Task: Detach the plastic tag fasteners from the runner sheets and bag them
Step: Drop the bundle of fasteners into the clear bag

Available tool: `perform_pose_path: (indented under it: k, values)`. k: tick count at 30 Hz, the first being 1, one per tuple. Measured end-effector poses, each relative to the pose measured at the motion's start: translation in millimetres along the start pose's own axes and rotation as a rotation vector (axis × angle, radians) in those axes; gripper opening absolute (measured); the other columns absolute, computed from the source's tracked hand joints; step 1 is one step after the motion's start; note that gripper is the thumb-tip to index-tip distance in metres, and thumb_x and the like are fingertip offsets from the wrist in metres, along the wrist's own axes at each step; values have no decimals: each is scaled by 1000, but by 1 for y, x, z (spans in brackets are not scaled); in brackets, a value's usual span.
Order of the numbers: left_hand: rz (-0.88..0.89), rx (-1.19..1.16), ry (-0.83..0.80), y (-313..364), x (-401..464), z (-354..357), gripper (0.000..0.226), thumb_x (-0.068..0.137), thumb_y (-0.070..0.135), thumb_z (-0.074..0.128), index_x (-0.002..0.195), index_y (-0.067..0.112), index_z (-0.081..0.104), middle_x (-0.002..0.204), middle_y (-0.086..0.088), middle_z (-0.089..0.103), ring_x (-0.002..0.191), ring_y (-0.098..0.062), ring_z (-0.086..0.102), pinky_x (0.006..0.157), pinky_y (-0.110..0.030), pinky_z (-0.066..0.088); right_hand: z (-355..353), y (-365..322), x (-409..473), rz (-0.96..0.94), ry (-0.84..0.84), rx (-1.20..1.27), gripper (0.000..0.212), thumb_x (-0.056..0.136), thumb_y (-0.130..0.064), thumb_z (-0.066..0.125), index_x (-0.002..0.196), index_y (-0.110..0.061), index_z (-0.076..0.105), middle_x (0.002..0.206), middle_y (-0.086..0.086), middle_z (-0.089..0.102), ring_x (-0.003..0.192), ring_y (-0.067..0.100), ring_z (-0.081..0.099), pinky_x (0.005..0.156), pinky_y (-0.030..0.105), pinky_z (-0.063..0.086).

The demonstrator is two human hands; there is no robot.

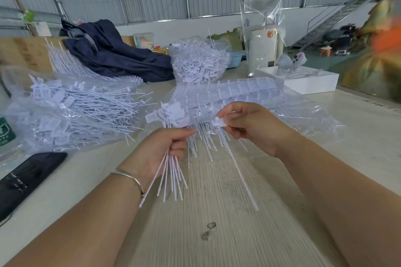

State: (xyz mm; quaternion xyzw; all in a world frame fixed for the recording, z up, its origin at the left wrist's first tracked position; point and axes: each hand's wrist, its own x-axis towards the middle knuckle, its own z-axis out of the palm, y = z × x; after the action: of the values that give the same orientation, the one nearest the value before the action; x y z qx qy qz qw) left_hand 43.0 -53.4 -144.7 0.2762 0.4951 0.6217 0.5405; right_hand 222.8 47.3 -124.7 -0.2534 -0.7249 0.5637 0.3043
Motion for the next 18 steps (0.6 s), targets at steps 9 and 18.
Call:
perform_pose_path:
  k: [9,18]
  values:
    - [31,-49,81,-4,1,5,21,100,20,48,91,5,59,56,1,43,35,-5,34,29,-14,27,7,2,-1,-44,62,179,11,89,1,62,96,-8,63,69,9,66,53,16,44,54,21,41]
    - [61,173,-149,-12,-7,19,44,98,42,47,91,9,76,88,-10,74,78,-18,72,61,-26,57,12,3,-2,-128,126,165,12,87,1,65,89,-10,59,62,8,62,49,16,46,54,25,41]
